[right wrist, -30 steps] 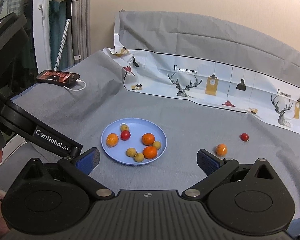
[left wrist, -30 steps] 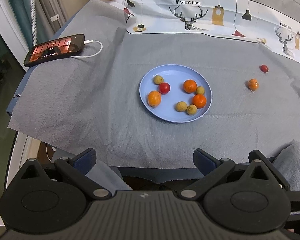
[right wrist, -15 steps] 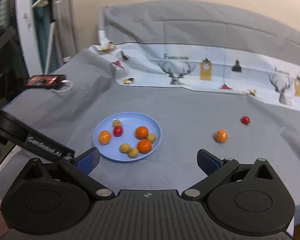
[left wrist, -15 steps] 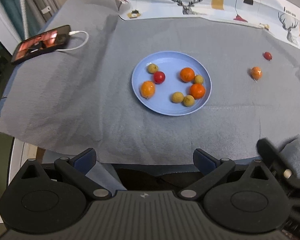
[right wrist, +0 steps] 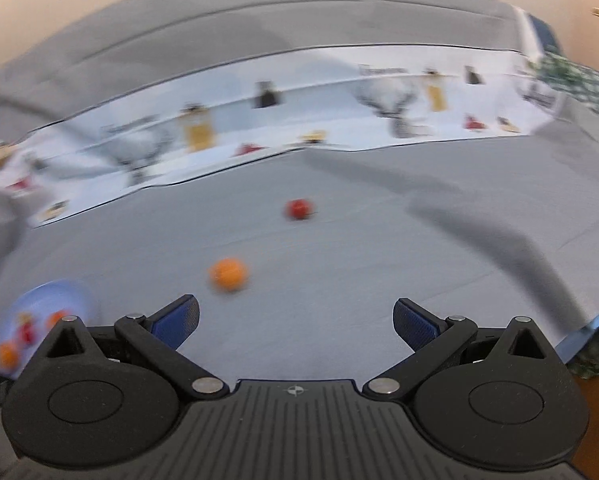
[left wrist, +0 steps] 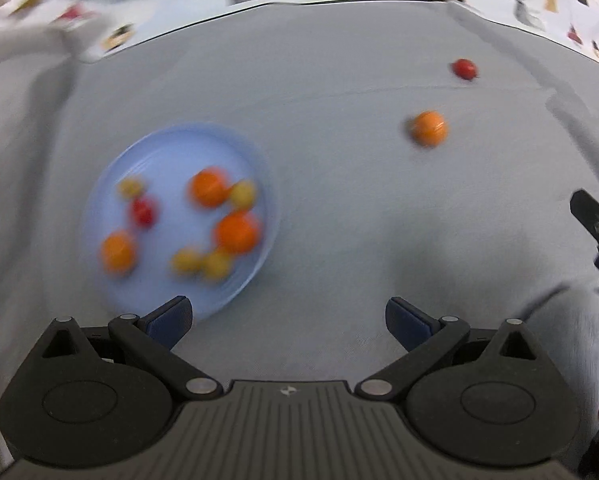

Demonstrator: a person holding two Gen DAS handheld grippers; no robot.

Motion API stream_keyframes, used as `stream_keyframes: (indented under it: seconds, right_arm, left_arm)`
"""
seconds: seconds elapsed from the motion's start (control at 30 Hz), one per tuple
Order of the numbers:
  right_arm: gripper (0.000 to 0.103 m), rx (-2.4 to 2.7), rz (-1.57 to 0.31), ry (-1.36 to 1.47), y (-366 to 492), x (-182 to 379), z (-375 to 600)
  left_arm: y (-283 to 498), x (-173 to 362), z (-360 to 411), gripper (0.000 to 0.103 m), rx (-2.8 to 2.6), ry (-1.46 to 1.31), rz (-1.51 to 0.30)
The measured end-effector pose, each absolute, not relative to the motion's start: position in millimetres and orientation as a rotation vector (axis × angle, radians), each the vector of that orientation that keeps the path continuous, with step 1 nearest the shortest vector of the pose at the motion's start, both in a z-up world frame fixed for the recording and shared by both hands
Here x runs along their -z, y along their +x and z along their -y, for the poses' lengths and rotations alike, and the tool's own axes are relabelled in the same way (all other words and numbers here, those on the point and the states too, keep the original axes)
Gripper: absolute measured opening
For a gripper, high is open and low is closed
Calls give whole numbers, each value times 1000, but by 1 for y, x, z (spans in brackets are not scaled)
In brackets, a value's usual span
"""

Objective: Organize fruits
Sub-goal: 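Reach the left tool to the orange while the right tool reaches the red tomato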

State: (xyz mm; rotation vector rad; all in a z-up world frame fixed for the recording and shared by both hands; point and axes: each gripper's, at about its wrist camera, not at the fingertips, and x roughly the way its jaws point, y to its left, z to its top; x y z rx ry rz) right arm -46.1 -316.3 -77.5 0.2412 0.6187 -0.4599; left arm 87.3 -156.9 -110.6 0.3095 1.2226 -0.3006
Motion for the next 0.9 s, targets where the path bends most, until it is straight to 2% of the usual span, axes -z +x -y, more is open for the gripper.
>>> stream_keyframes:
  seconds: [0.37,0.5,0.7,0.73,0.77,0.8,0.83,0.9]
  right_arm:
    - [102,399,-682,160,106,172,444]
    - [102,260,-722,97,158,199,458]
    - [102,224,-658,72,198,207,454]
    - [99,229,-657,66,199,207,452]
    - [90,227,-652,65,198,206,451]
    - [57,199,-632,73,195,204,450]
    - [33,183,-621,76,191,201,448]
    - [32,205,-633,74,187,197,444]
  left_arm:
    - [176,184,294,103,527,395,-1142]
    - [202,219,318,103,519,447,-1179]
    - [209,221,317,102,528,402,-1149]
    - [206,219,315,91,527,389,-1137]
    - [201,214,312,69,541,377,-1111]
    - [195,209,311,52,570,377,-1098]
    - [192,206,310,42,592,381,-1098]
    - [187,201,307,42,604,366,-1096]
